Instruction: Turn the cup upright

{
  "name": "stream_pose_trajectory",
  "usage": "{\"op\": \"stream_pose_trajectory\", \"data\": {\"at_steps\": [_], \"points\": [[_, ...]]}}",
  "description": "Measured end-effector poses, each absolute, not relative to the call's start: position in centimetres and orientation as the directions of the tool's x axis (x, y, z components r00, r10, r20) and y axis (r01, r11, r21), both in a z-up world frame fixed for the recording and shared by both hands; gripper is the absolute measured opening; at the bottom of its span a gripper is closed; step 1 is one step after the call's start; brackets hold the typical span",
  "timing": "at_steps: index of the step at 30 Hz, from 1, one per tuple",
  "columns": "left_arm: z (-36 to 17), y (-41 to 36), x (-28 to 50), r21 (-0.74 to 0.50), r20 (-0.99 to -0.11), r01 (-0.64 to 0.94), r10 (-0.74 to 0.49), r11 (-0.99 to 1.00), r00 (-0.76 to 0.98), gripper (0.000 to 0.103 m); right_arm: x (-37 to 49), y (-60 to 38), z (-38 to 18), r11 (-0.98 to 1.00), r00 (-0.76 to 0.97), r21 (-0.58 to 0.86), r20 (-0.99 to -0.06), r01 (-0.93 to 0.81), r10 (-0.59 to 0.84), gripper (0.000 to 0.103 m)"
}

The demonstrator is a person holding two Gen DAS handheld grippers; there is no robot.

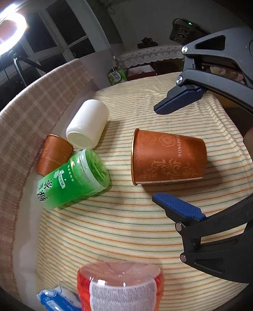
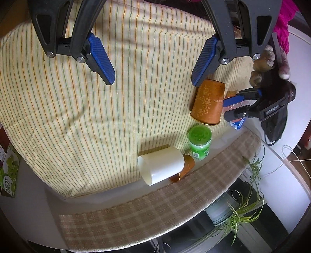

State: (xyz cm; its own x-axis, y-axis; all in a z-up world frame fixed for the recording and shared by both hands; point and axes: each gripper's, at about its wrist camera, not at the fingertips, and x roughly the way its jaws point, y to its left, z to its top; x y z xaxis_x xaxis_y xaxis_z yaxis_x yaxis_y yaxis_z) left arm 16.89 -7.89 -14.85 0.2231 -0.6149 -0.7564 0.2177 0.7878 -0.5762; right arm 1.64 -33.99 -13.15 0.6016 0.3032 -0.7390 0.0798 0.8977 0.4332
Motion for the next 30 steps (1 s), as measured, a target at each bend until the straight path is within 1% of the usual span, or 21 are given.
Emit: {"op": "stream_pose_trajectory", "data": {"at_steps": [6, 9, 11, 13, 15, 16, 24, 30], "points": [[-15.7, -8.8, 17.7, -0.573, -0.766, 0.216, -0.610, 0.790, 0.200, 0.084, 1.7, -34.1, -13.6, 0.892, 0.592, 0.444, -0.742, 0.081, 0.315, 0.083], [-16.3, -9.0, 18.0, -0.575, -0.770, 0.213, -0.610, 0.790, 0.184, 0.078, 1.5, -34.3, -13.8, 0.889, 0.590, 0.449, -0.743, 0.087, 0.317, 0.083], [-16.6, -9.1, 18.2, -0.574, -0.773, 0.209, -0.608, 0.792, 0.182, 0.078, 1.5, -34.5, -13.9, 0.889, 0.589, 0.449, -0.744, 0.090, 0.315, 0.083], [-16.7, -9.2, 18.4, -0.575, -0.774, 0.208, -0.608, 0.792, 0.178, 0.073, 1.5, -34.6, -13.9, 0.888, 0.589, 0.450, -0.744, 0.094, 0.315, 0.083], [-16.9, -9.3, 18.5, -0.575, -0.774, 0.208, -0.609, 0.791, 0.174, 0.071, 1.5, -34.7, -14.0, 0.889, 0.587, 0.448, -0.747, 0.097, 0.313, 0.083], [-16.9, -9.3, 18.4, -0.575, -0.774, 0.210, -0.609, 0.791, 0.174, 0.068, 1.4, -34.7, -14.0, 0.888, 0.586, 0.448, -0.748, 0.098, 0.313, 0.083], [-16.1, -9.5, 17.8, -0.544, -0.779, 0.235, -0.589, 0.805, 0.213, 0.068, 1.6, -34.5, -14.1, 0.888, 0.581, 0.449, -0.751, 0.100, 0.314, 0.083], [-14.1, -9.8, 16.0, -0.456, -0.783, 0.303, -0.539, 0.837, 0.312, 0.068, 1.8, -34.1, -14.3, 0.888, 0.577, 0.449, -0.752, 0.096, 0.318, 0.083]]}}
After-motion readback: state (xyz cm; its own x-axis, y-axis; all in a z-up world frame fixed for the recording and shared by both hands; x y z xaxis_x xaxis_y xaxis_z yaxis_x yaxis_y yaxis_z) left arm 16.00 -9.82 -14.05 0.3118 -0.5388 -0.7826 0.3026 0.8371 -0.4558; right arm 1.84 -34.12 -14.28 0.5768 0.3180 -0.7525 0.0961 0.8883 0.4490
